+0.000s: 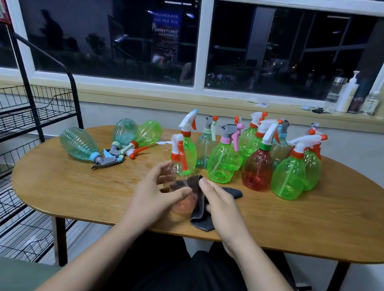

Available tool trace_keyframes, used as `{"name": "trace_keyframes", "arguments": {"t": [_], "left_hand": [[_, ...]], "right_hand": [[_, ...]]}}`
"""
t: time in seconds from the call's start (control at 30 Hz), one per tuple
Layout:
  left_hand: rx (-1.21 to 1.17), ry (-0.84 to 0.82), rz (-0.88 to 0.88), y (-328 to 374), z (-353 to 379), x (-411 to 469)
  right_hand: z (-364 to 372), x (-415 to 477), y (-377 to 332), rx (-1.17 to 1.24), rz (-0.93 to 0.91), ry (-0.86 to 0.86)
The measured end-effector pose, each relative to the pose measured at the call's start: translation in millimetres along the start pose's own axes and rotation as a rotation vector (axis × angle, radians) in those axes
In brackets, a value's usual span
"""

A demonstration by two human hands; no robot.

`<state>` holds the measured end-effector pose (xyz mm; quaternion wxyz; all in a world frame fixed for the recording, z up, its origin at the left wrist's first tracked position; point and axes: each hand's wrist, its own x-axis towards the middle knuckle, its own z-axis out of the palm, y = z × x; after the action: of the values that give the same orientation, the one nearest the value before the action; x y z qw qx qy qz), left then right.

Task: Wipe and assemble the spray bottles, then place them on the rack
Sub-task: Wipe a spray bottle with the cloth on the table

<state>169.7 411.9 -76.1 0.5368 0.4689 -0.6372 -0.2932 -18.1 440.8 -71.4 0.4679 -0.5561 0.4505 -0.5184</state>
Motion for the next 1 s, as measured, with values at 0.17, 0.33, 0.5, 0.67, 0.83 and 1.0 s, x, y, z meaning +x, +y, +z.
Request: {"name": "trace_keyframes", "arguments": {"t": [0.17, 0.33, 0.5, 0.67, 0.83, 1.0], "left_hand": [[-0.256, 0.082, -0.036, 20, 1, 1], [-0.231, 0.091, 0.01, 31, 13, -8], [-0.156, 0.151, 0.003, 30, 5, 8], [-0.076, 0.129, 0.016, 33, 2, 0], [-0.057, 0.122, 0.051, 30, 2, 5], [0.052, 0.172, 0.041, 23, -11, 28]], "right_hand": [[3, 3, -2, 0.265, 0.097, -0.031], [10, 0, -18, 0.516, 0.097, -0.057], [14, -7, -18, 0.623, 0.179, -0.175], [4, 4, -18, 0.661, 0.152, -0.135], [10, 1, -7, 0.669, 0.191, -0.214], [-1, 9, -3, 0.506, 0.06, -0.101]]}}
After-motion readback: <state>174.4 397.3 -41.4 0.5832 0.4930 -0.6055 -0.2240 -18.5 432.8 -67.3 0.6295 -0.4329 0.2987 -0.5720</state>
